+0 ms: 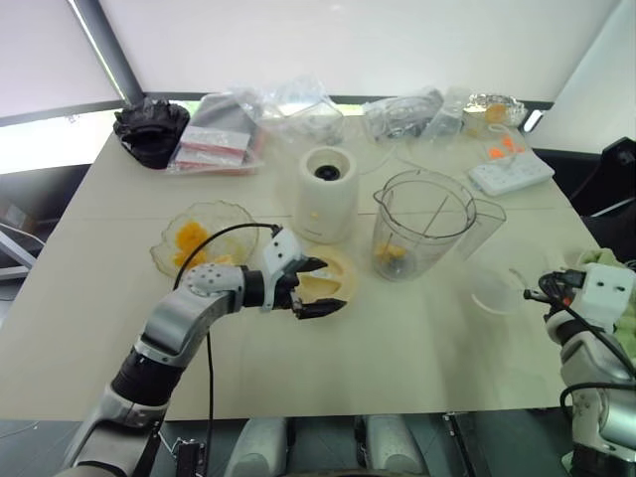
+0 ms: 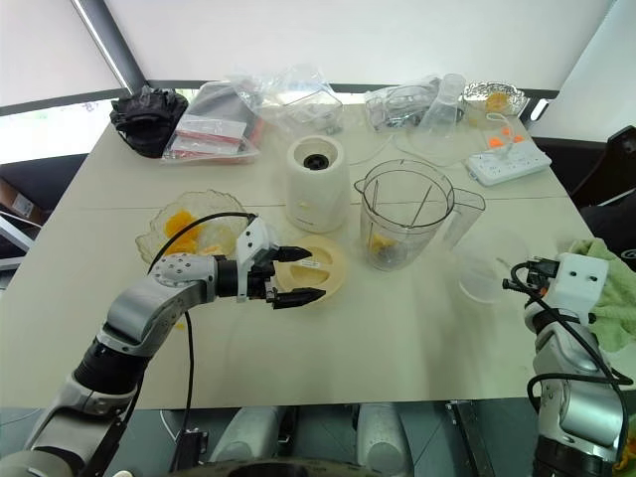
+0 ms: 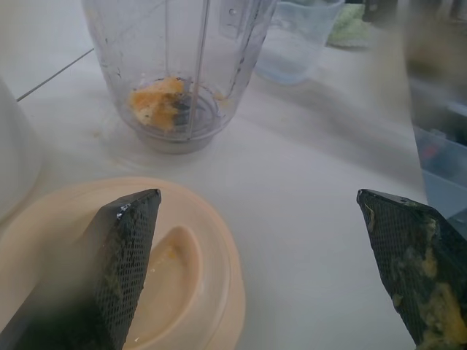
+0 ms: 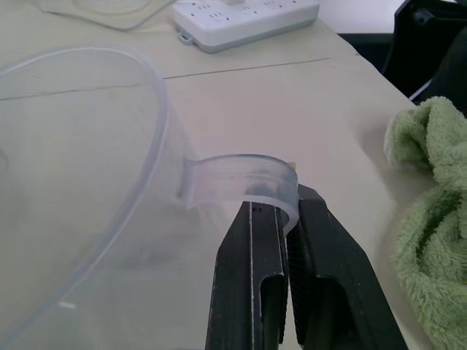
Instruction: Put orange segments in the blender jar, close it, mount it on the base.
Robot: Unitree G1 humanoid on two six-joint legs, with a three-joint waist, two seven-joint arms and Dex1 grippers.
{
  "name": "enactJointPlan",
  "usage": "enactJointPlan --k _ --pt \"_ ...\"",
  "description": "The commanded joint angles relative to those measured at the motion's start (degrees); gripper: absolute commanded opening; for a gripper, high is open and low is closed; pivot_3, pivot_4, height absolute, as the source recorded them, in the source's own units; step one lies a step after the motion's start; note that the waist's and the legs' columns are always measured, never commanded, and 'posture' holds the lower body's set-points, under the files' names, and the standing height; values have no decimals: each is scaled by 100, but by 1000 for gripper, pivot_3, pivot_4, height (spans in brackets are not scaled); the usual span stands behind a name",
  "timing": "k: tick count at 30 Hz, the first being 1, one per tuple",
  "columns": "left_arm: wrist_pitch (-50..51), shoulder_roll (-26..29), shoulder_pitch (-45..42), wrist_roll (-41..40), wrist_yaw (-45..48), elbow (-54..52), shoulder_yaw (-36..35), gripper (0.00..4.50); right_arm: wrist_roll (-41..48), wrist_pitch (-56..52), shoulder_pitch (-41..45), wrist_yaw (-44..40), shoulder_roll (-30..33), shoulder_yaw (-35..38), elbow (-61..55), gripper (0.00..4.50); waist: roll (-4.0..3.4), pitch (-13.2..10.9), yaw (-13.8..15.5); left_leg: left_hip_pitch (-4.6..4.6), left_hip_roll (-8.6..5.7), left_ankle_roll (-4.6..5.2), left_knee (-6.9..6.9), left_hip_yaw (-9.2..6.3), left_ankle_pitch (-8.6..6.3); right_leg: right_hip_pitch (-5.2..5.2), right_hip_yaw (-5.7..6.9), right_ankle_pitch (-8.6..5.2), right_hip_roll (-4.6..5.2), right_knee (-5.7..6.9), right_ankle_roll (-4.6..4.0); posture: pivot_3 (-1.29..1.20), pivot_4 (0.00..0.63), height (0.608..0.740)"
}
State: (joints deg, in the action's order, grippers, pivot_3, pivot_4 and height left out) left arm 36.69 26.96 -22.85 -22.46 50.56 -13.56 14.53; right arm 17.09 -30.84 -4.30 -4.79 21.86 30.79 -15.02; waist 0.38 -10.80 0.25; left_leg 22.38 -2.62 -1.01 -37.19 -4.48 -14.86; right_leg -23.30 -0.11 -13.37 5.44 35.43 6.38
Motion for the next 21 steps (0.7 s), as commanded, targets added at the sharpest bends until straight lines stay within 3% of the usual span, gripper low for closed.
enactJointPlan --k 1,11,21 --pt "-106 -9 -84 1 1 -102 -63 4500 -50 -70 -109 43 -28 9 -24 27 0 0 2 0 0 0 0 0 0 0 0 0 0 0 0 0 150 740" --pt "-63 -9 -59 -86 2 -130 -161 4500 688 -66 480 256 -327 390 -610 27 -4 -2 -8 0 1 0 0 1 0 -4 -2 0 0 3 -1 0 150 740" --pt "-65 -23 -93 -457 37 -126 -630 4500 955 -526 1392 337 591 771 -459 27 -9 -4 4 6 1 0 3 4 0 -12 -2 1 -1 4 0 0 150 740"
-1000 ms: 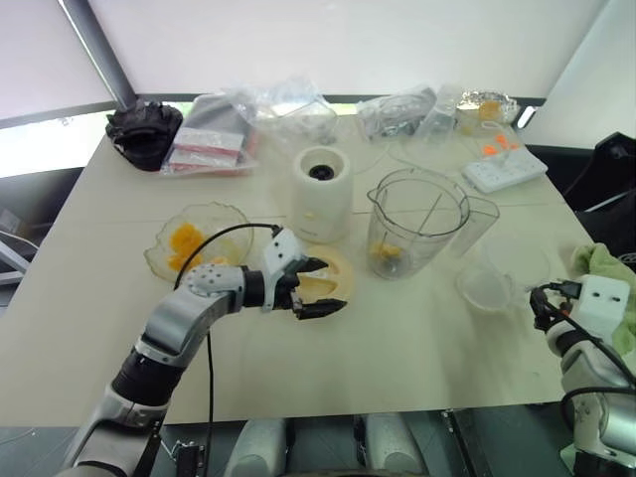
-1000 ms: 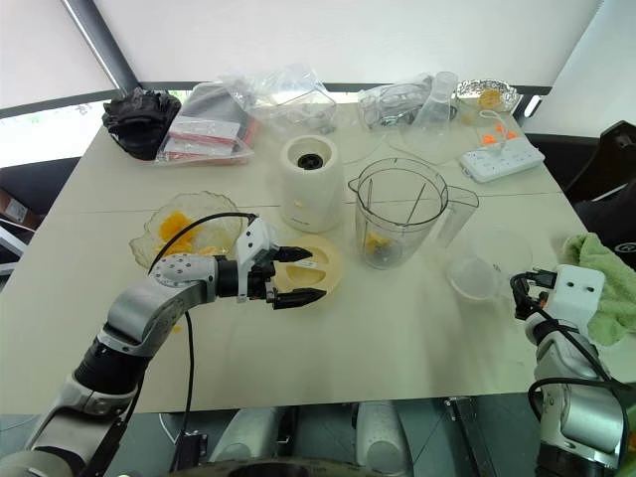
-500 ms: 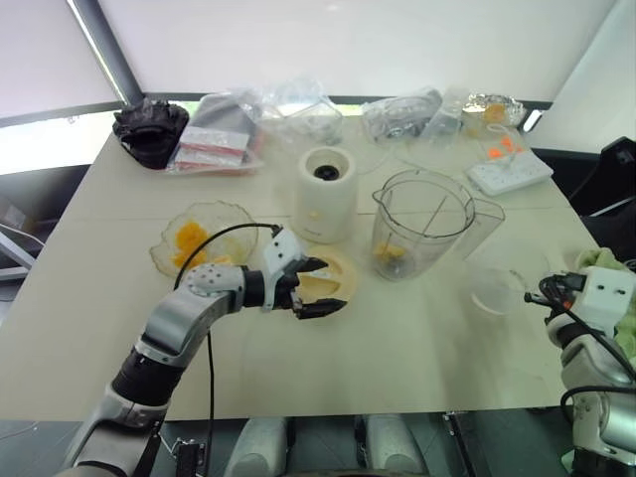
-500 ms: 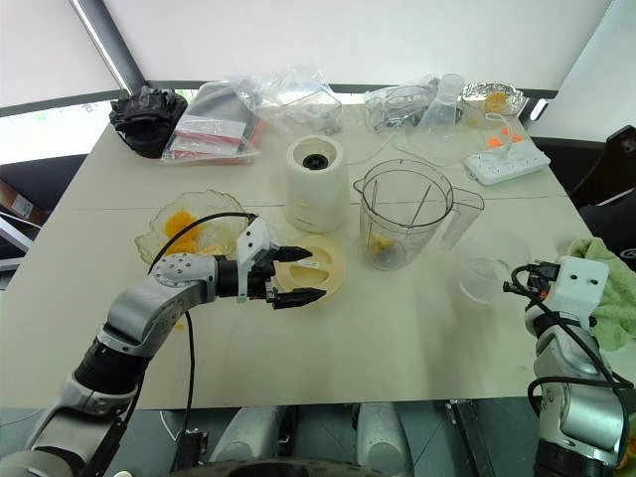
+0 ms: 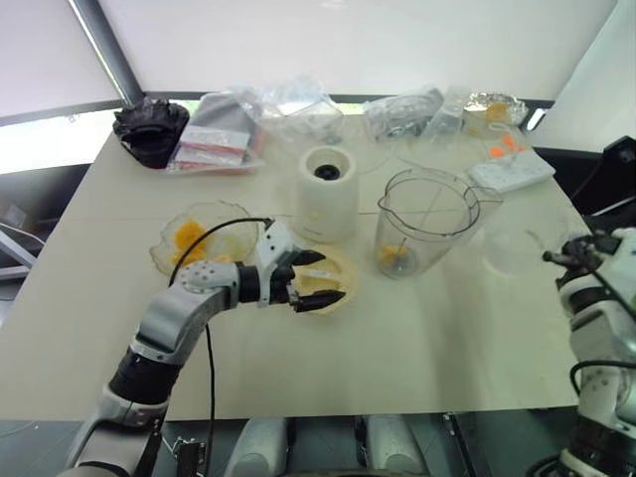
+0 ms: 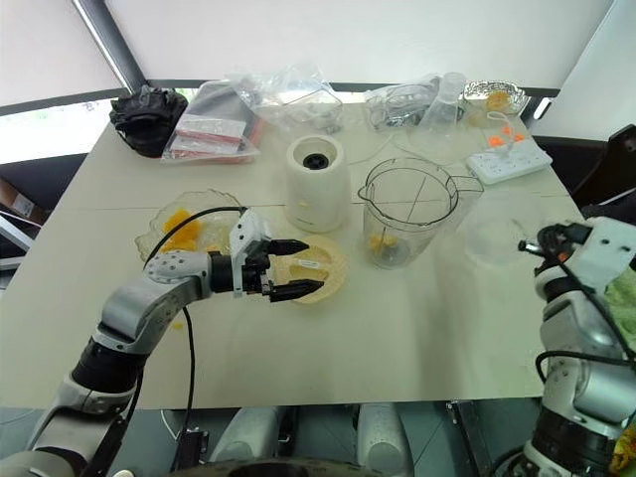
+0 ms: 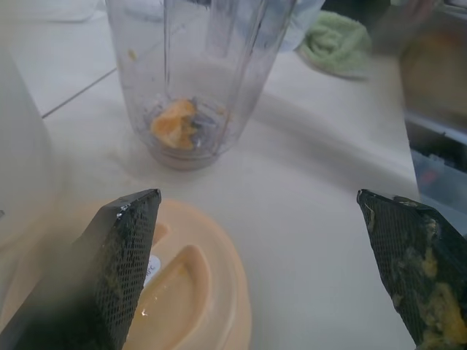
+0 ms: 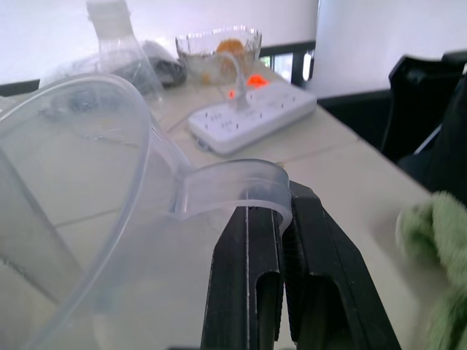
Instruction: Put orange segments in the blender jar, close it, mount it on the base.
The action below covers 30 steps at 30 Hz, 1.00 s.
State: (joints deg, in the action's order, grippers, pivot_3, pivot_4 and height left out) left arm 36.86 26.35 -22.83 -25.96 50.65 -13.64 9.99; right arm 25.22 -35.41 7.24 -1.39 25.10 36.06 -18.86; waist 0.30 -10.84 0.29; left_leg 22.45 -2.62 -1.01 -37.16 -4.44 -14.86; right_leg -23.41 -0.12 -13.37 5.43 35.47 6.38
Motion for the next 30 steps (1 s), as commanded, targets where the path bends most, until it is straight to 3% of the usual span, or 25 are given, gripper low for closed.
enactJointPlan --k 1,9,16,26,30 --pt "-109 41 -115 -80 23 -78 -178 4500 136 -101 319 -39 383 257 -5 27 0 0 0 0 0 0 0 0 0 0 0 0 0 0 0 0 150 740" --pt "-267 40 -111 8 26 -16 -142 4500 146 -313 980 -388 1379 279 440 27 -2 -1 1 0 0 0 0 5 0 0 -1 0 0 0 0 0 150 740" --pt "-346 39 -80 33 21 6 -117 4500 -25 -258 1630 -1048 2461 -220 347 27 -13 -7 -14 1 2 1 2 11 0 -2 -3 1 -1 -1 1 0 150 740" --pt "-465 53 -84 148 59 91 -45 4500 -410 -120 1814 -1612 2995 -962 -364 27 -11 -8 22 6 2 1 1 9 0 -3 -2 1 1 -9 2 0 150 740" --pt "-506 40 -90 191 67 147 -30 4500 -961 343 1561 -1841 3204 -1282 -676 27 -11 -9 40 9 0 1 1 9 0 -3 -2 1 3 -15 2 0 150 740"
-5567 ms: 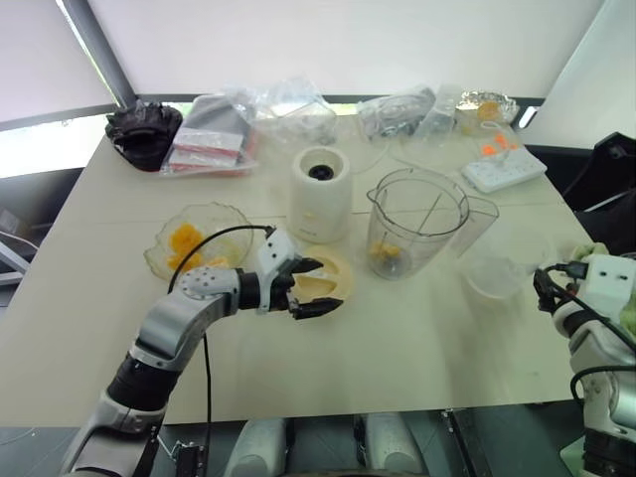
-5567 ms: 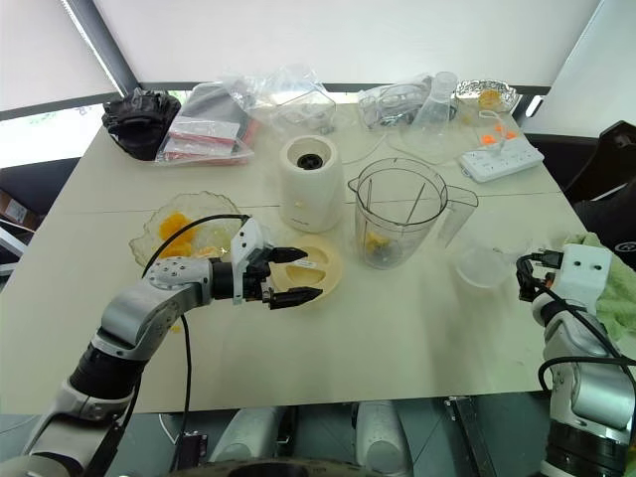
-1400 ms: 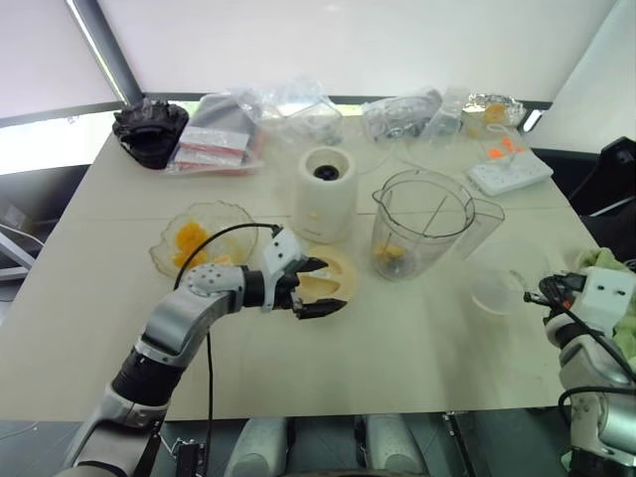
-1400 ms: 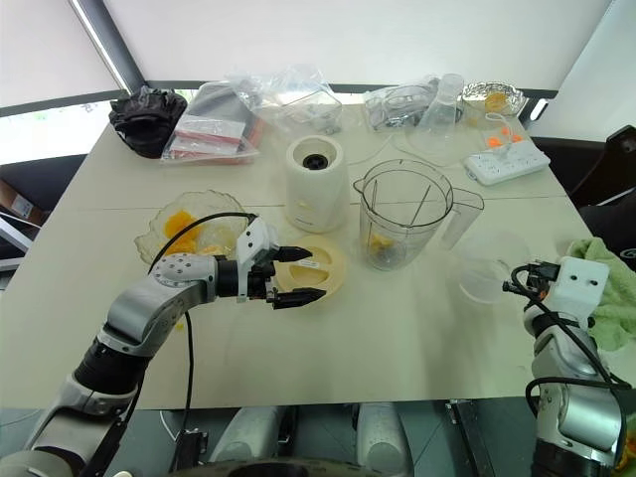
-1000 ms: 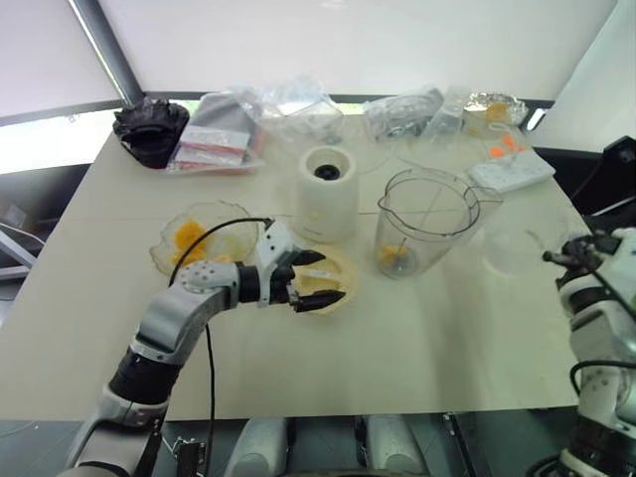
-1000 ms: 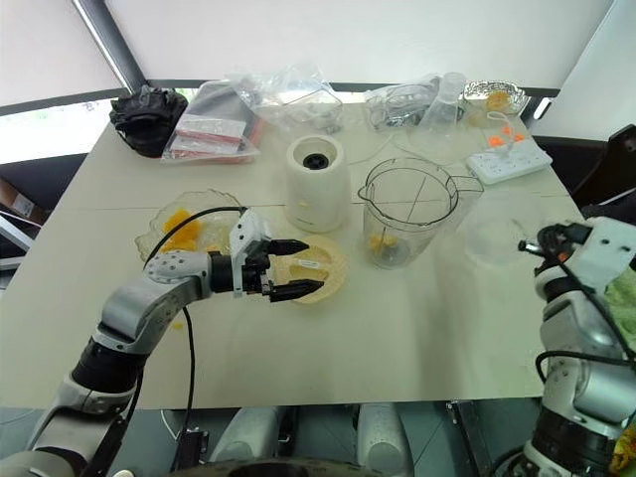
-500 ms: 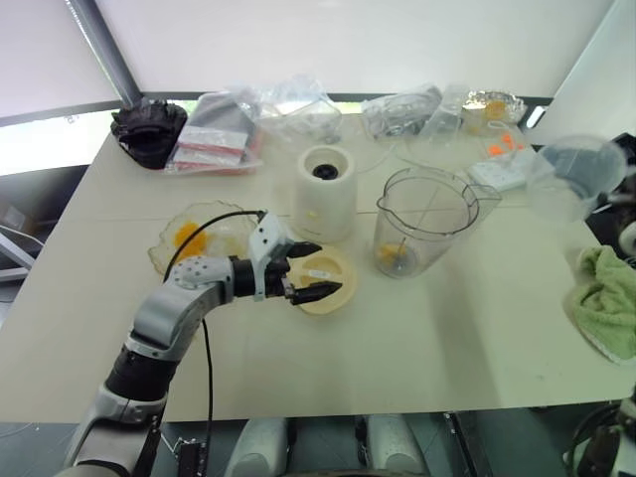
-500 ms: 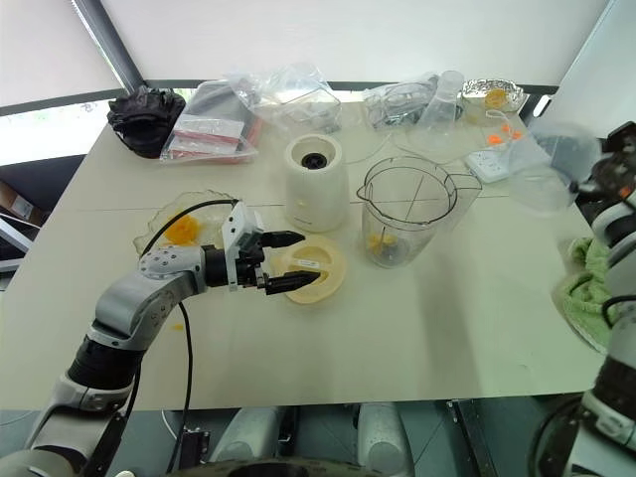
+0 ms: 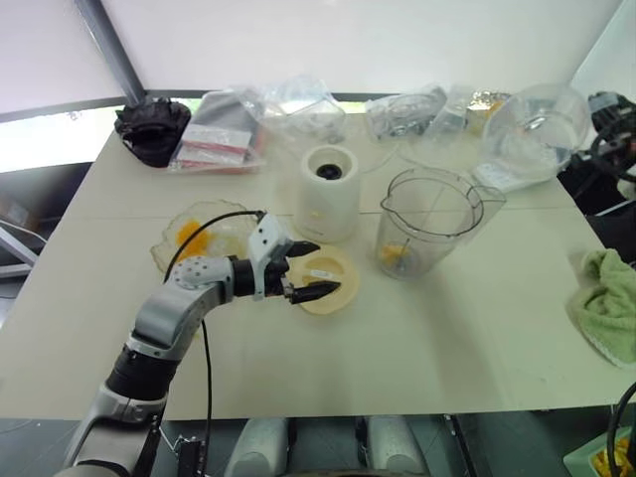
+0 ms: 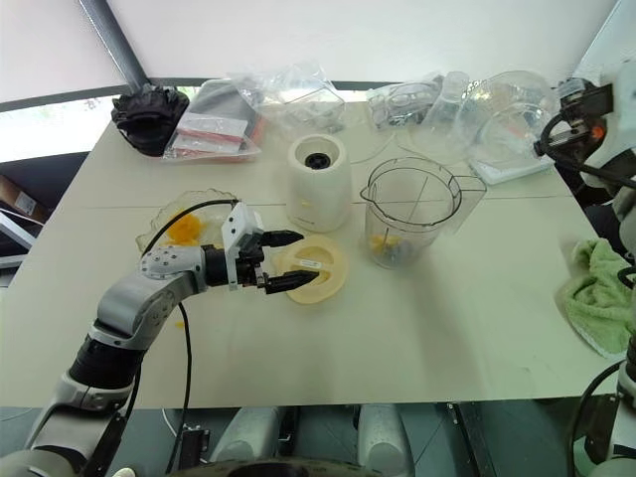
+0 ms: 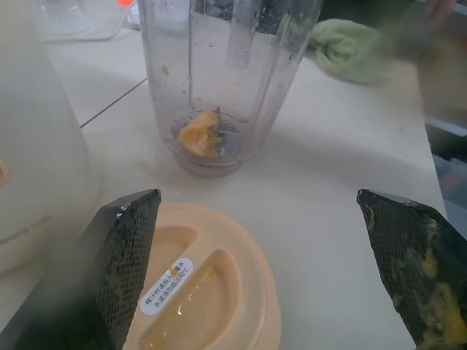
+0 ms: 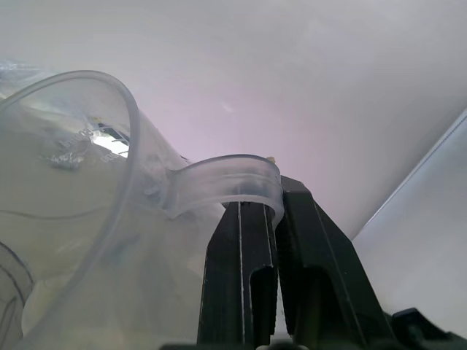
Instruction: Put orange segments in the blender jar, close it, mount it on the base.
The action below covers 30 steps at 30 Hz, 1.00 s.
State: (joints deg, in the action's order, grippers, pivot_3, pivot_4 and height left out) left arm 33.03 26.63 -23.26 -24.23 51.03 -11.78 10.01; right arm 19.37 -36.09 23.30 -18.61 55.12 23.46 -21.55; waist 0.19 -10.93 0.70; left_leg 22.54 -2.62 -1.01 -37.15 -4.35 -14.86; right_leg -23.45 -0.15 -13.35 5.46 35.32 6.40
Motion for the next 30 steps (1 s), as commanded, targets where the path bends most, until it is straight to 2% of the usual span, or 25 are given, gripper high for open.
enactJointPlan --k 1,14,20,30 --pt "-124 8 -53 21 30 -32 -26 4500 -441 451 -84 -147 209 -56 -464 27 0 0 -4 0 0 0 0 0 0 0 0 0 0 -1 0 0 150 740" --pt "-142 -11 -101 33 36 22 11 4500 -1004 767 -207 -395 74 -163 -551 27 1 -1 -5 0 0 0 0 -1 0 0 0 0 0 -1 0 0 150 740" --pt "-140 -32 -83 54 25 -9 53 4500 -1414 1219 -312 -597 142 -432 -445 27 1 -1 -8 -1 0 0 0 0 0 0 0 1 0 -1 0 0 150 740" --pt "-119 -38 -25 54 -20 -76 40 4500 -1581 1412 -214 -711 20 -540 -312 27 1 -1 -7 -1 0 0 0 0 0 0 0 1 0 -1 1 0 150 740"
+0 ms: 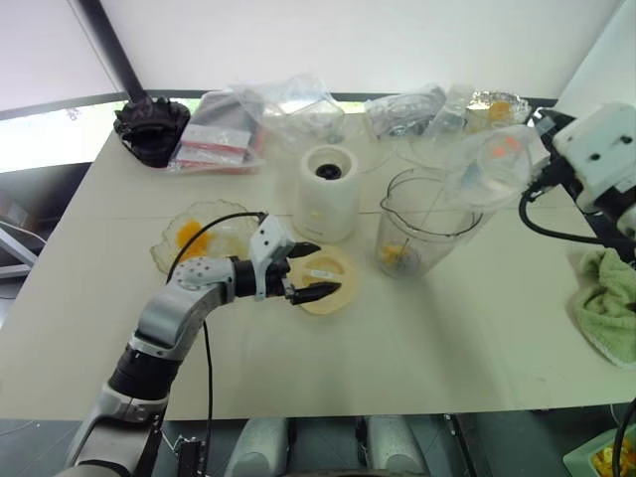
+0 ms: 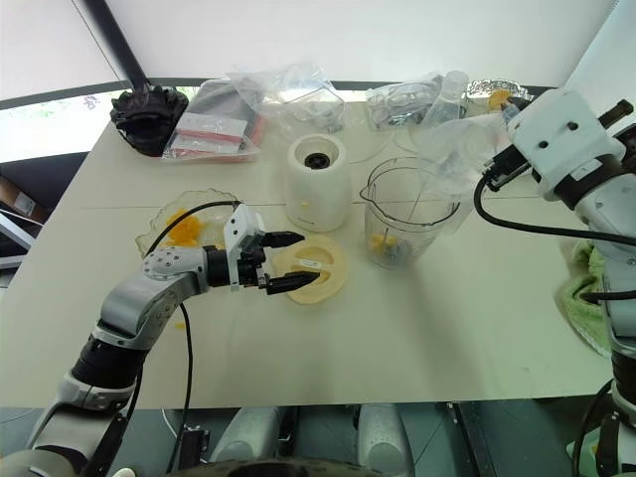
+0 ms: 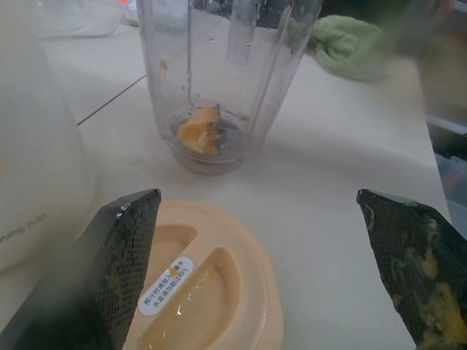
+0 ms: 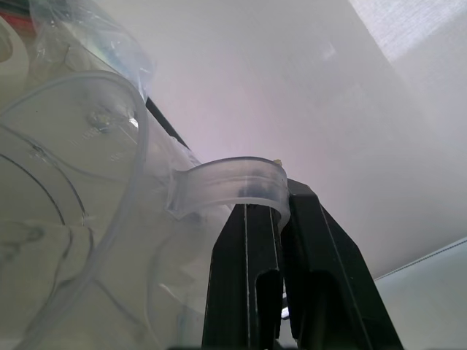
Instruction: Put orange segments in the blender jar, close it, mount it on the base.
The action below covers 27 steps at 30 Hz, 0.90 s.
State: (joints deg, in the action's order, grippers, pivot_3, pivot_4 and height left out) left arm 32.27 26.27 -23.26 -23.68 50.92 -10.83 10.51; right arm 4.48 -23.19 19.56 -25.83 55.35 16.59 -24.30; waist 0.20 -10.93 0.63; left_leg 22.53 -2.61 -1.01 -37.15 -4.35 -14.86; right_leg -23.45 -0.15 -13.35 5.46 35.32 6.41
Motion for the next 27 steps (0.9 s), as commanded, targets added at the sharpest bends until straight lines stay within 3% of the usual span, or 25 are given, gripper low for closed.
enactJointPlan --k 1,27 --pt "-42 -5 -18 -3 -16 -179 -11 4500 -106 132 169 6 -6 143 -24 27 0 0 0 0 0 0 0 0 0 0 0 0 0 0 0 0 150 740" --pt "-47 -21 -51 33 0 -141 27 4500 -241 -13 214 19 -244 338 103 27 0 0 -1 0 0 0 0 0 0 0 0 1 0 1 2 0 150 740"
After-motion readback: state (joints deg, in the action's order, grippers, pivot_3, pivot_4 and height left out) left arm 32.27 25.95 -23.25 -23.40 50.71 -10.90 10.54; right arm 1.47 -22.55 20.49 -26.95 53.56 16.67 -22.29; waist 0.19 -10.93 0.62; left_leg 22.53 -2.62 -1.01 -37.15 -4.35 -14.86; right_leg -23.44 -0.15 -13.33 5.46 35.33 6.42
